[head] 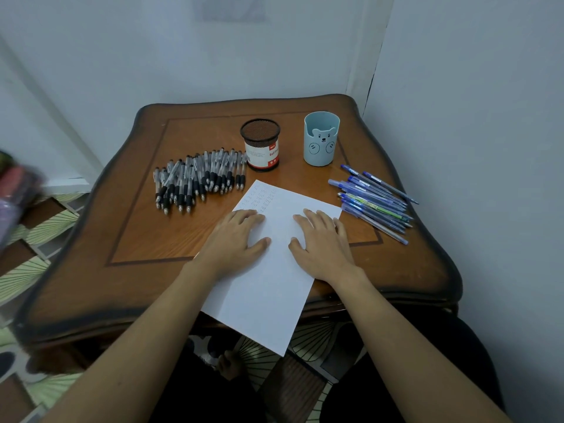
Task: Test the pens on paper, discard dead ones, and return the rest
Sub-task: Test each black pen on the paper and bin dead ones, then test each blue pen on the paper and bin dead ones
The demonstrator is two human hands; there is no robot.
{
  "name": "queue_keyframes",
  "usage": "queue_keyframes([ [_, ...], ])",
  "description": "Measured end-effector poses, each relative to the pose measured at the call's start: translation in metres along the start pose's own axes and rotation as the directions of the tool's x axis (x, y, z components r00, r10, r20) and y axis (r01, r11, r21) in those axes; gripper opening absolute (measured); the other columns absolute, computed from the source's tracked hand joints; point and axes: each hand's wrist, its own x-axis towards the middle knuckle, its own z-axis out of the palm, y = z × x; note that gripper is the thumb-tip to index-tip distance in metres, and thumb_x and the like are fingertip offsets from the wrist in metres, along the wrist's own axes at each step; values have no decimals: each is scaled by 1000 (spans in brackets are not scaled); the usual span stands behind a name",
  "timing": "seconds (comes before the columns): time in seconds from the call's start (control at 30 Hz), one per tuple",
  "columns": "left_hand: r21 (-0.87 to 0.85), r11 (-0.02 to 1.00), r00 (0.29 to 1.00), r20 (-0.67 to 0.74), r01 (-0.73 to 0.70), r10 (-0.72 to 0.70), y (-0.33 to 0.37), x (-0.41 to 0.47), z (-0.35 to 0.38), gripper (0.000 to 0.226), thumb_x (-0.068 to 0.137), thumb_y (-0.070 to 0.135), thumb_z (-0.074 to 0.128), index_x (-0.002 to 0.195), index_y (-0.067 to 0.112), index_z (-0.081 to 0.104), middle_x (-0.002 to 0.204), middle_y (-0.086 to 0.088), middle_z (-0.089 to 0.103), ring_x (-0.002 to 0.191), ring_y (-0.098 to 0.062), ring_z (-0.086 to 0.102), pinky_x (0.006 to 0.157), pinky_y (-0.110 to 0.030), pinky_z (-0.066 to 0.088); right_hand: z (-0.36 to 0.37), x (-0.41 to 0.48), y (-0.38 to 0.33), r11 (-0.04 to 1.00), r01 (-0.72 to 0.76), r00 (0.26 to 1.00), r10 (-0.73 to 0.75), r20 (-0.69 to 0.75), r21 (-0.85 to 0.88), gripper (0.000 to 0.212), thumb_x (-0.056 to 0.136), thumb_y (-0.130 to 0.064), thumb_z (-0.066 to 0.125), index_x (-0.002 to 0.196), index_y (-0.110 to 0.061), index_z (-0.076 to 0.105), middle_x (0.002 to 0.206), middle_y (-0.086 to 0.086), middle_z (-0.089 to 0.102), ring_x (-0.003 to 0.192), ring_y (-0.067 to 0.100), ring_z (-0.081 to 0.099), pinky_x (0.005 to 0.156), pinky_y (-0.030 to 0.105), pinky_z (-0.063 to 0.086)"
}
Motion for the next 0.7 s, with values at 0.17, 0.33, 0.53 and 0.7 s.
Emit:
queue_keyframes([
  [0.17, -4, 1000, 998, -52, 20, -20, 3, -11, -1, 66, 83, 63, 41, 137, 28, 55, 144, 9, 50, 137, -14, 37, 113, -38, 31, 0, -2, -1, 1000, -30, 999, 30, -12, 0, 57, 100, -45, 38, 154, -26, 31, 165, -1, 21, 153, 19, 11, 123, 49, 7],
  [0.33, 54, 997, 997, -66, 52, -49, 9, 3, -3, 53, 90, 57, 52, 134, 28, 56, 140, 7, 51, 135, -17, 35, 106, -40, 34, 0, -1, 1, 1000, -23, 1000, 23, -12, -7, 57, 99, -47, 40, 152, -27, 34, 163, -2, 26, 151, 18, 15, 121, 47, 10],
  [0.53, 41, 998, 998, -38, 54, -52, 28, 42, 0, 56, 96, 50, 54, 144, 22, 49, 151, -2, 45, 141, -25, 32, 112, -44, 34, -11, 9, 8, 1000, -16, 994, 16, -105, 5, 54, 96, -45, 47, 146, -26, 42, 152, -5, 41, 141, 15, 32, 114, 42, 22],
  [0.7, 23, 997, 997, -16, 74, -74, 30, 62, 6, 56, 97, 48, 52, 146, 20, 47, 152, -2, 45, 143, -24, 31, 114, -43, 30, -28, 43, 33, 990, -138, 959, 128, -252, -22, 53, 93, -42, 51, 143, -23, 45, 152, 0, 42, 144, 21, 31, 117, 47, 23],
])
